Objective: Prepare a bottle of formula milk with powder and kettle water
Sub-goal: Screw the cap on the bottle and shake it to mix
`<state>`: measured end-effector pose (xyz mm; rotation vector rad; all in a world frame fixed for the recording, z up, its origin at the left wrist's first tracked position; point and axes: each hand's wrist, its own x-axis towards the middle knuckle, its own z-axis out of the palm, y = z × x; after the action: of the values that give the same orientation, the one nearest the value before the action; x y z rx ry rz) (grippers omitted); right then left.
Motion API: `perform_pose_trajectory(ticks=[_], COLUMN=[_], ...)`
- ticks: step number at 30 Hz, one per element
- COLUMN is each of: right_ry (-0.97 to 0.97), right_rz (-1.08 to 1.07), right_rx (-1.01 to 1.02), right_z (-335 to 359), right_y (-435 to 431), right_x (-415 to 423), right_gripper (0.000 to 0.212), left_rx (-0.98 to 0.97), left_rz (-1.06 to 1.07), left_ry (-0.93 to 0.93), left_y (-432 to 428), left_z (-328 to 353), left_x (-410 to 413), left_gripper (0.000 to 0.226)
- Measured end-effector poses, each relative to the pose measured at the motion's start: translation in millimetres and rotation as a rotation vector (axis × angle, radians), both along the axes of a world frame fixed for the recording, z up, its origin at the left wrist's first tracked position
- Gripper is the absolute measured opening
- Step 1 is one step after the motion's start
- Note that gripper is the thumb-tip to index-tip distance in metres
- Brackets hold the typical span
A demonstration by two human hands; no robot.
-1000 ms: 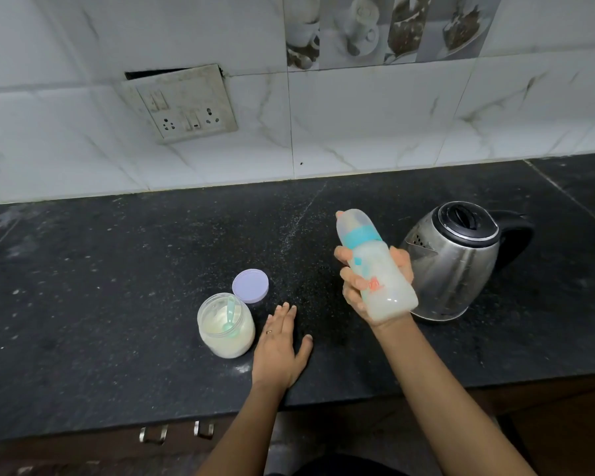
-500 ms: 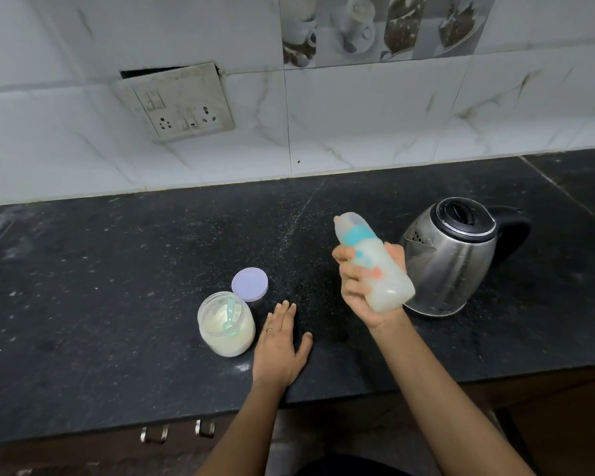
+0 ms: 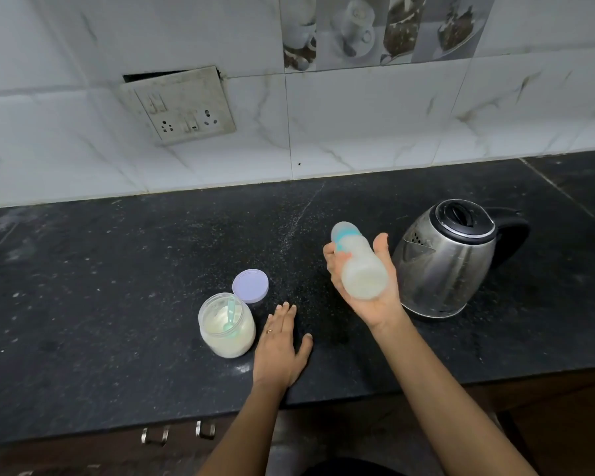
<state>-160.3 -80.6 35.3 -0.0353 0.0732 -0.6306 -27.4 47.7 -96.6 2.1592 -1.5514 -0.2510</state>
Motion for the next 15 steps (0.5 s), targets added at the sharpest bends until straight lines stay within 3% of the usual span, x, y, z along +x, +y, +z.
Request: perform_pose_trajectory(ticks=[2, 4, 6, 8, 11, 15], right_ry=[0.085, 0.172, 0.188, 0.193, 0.204, 0.125], right_rz=[0.046, 0.029, -0.122, -0.247, -0.043, -0.127], right_rx=[-0.150, -0.163, 0.027, 0.157, 0.055, 0.200], right_z=[-8.7, 0.9, -1.4, -11.5, -21.1, -29.6], right_y=[1.5, 2.2, 1.2, -2.8, -2.1, -8.9], right_x=[-1.4, 2.5, 7.4, 7.3, -0.4, 2.0], right_gripper=[0.072, 0.075, 0.087, 0.085, 0.067, 0.089], left_rx=[-0.001, -0.006, -0.006, -0.001, 0.002, 0.013], left_rz=[-0.001, 0.001, 0.007, 0.007, 0.009, 0.014], left_ry=[-0.003, -0.013, -0.019, -0.017, -0.008, -0.018], left_y=[0.1, -0.2, 0.0, 0.3, -0.2, -0.6], left_z=[0.3, 0.4, 0.3, 0.4, 1.9, 3.2], left_x=[0.0, -0.9, -1.3, -1.3, -1.7, -1.7], left_gripper=[0.067, 0.070, 0.071, 0.071, 0.071, 0.069])
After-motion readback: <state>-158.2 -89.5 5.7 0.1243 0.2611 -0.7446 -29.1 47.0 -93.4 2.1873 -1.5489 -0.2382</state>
